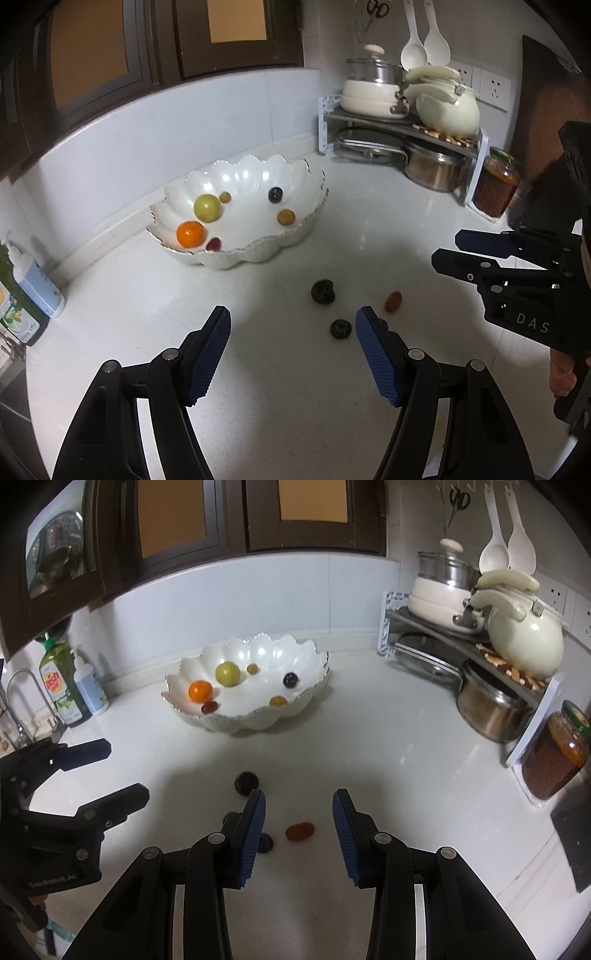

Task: Organize fruits
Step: 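Move both open tools back toward the dark plums and red date, then grasp a dark plum with the left tool while the right tool grasps the red date, then carry the dark plum and red date with both tools over the white bowl, then open both tools to drop the plum and date into the bowl, then move the open left tool back toward the last dark plum on the counter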

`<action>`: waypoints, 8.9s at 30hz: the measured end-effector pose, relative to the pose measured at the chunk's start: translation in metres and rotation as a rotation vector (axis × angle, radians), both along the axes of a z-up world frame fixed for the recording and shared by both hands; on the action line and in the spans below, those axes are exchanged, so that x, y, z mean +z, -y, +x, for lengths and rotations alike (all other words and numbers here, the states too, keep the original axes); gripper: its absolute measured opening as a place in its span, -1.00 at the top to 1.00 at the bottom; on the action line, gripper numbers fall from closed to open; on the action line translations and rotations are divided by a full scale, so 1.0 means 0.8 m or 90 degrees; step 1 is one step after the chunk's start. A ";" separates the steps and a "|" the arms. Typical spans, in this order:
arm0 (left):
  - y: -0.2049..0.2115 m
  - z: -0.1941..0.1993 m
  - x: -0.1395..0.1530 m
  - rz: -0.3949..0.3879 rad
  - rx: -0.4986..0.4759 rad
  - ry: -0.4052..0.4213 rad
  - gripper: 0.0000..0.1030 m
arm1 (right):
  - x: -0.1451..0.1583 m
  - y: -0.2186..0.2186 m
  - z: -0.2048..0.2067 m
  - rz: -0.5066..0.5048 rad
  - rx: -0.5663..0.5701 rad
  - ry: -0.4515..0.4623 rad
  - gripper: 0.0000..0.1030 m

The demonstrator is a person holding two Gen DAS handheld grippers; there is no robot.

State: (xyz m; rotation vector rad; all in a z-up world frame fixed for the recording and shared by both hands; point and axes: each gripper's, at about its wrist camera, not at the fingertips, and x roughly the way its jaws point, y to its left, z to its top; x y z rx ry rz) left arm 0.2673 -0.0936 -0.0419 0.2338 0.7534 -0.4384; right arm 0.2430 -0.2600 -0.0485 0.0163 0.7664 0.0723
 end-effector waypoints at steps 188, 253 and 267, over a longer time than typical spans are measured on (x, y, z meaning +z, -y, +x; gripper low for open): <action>0.000 0.345 -0.017 -0.002 0.099 -0.189 0.55 | 0.003 -0.046 0.337 0.010 0.024 -0.160 0.44; -0.038 0.126 0.143 -0.037 -0.077 0.101 -0.27 | 0.137 -0.057 0.075 -0.031 -0.118 0.118 0.17; -0.053 0.077 0.102 -0.043 -0.140 0.078 -0.27 | 0.101 -0.067 0.026 -0.016 -0.132 0.105 0.17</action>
